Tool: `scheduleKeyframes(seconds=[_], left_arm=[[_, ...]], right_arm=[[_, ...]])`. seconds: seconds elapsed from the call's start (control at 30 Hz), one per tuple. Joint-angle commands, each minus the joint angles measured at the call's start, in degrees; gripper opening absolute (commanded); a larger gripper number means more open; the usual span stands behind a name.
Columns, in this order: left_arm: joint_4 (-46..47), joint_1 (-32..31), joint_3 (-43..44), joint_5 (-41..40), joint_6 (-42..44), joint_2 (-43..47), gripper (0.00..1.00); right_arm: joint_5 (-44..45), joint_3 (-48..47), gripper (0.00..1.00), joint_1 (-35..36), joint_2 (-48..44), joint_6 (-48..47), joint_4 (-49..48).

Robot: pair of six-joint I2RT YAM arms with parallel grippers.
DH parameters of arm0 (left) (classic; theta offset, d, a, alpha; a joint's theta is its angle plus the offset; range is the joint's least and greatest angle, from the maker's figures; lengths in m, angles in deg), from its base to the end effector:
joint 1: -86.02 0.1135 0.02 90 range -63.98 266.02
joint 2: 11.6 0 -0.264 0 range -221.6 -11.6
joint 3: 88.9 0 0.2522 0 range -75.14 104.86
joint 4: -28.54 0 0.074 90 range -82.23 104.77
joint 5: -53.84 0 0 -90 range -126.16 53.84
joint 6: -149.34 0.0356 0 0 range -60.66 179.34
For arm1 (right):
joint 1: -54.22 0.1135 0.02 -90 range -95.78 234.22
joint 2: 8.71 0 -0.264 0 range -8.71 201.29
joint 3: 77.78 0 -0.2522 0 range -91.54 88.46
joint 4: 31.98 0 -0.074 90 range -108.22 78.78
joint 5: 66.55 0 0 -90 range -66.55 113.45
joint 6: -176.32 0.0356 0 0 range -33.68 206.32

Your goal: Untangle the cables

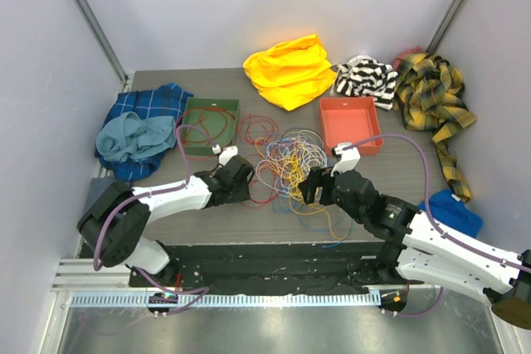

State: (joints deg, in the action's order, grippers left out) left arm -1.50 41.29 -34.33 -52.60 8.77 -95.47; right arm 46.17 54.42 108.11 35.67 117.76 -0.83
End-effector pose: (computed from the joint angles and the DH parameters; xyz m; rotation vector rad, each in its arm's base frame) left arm 0.1967 -0.1807 0.1595 -0.2318 2.5532 -0.2697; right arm 0.1158 0.1354 0.2635 -0.1543 2.0502 0.5340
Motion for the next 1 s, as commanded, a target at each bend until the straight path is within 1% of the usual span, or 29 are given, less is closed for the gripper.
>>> scheduleKeyframes(seconds=[0.0,0.07,0.1,0.17,0.23,0.3,0.33,0.47,0.5,0.53,0.57,0.6,0.63,0.7,0.73,0.77,0.83,0.87,0.97], left_arm=[[3.00,-0.09,0.40,-2.18,0.03,-2.60,0.37],[3.09,-0.09,0.32,-2.80,0.03,-3.57,0.30],[2.91,-0.09,0.31,-3.15,-0.06,-3.92,0.24],[2.21,-0.09,-0.03,-4.03,-0.76,-4.63,0.18],[2.12,-0.09,-0.56,-4.12,-0.94,-4.81,0.16],[2.12,-0.09,-1.44,-4.47,-1.29,-4.63,0.08],[1.86,-0.01,-1.70,-4.64,-1.46,-4.37,0.00],[-0.07,-0.18,-1.80,-5.17,-0.77,0.19,0.00],[-2.08,-0.27,-1.27,-5.70,-0.50,4.73,0.00],[-3.23,-0.62,-0.75,-6.14,0.20,7.30,0.00],[-4.89,-0.80,1.52,-6.75,1.25,10.72,0.00],[-7.35,-0.97,2.94,-7.19,2.22,16.67,0.00],[-8.68,-1.49,4.60,-8.85,3.10,19.95,0.00],[-11.14,-1.94,11.19,-10.96,5.99,24.79,0.00],[-14.28,-2.20,13.74,-13.32,7.05,28.21,0.00],[-15.71,-2.29,19.24,-14.48,8.19,29.29,0.00],[-19.21,-2.47,24.11,-17.02,11.70,31.04,0.00],[-20.11,-2.38,28.31,-17.73,12.76,31.49,0.00],[-21.78,-2.47,34.14,-19.67,15.76,33.16,0.00]], right_arm=[[1.62,-0.15,0.83,0.16,-0.70,0.64,-0.60],[1.63,0.03,0.83,0.16,-0.70,0.38,-0.51],[1.80,0.03,0.83,0.16,-0.79,0.38,-0.34],[1.89,-0.06,0.83,0.08,-0.70,0.29,-0.42],[1.98,0.03,0.83,0.08,-0.52,0.29,-0.51],[1.98,0.03,0.83,0.08,-0.35,0.20,-0.60],[1.89,0.03,0.83,0.08,-0.26,0.20,-0.60],[1.80,-0.06,0.83,0.16,-0.17,0.20,-0.60],[1.80,-0.15,0.83,0.08,-0.17,0.29,-0.69],[1.80,-0.23,0.83,0.16,-0.26,0.11,-0.60],[1.80,-0.32,0.83,0.08,-0.26,0.11,-0.60],[1.80,-0.41,0.83,0.08,-0.35,0.02,-0.60],[1.80,-0.32,0.83,0.16,-0.35,0.02,-0.60],[1.71,-0.41,0.83,0.16,-0.17,-0.06,-0.69],[1.71,-0.41,0.83,0.08,-0.08,-0.06,-0.86],[1.63,-0.41,0.83,0.08,-0.08,0.02,-1.30],[1.36,-0.32,0.83,0.08,-0.08,0.11,-1.57],[0.93,-0.24,0.83,0.08,0.00,0.29,-2.00],[0.40,-0.06,0.83,0.08,-0.08,0.90,-2.71]])
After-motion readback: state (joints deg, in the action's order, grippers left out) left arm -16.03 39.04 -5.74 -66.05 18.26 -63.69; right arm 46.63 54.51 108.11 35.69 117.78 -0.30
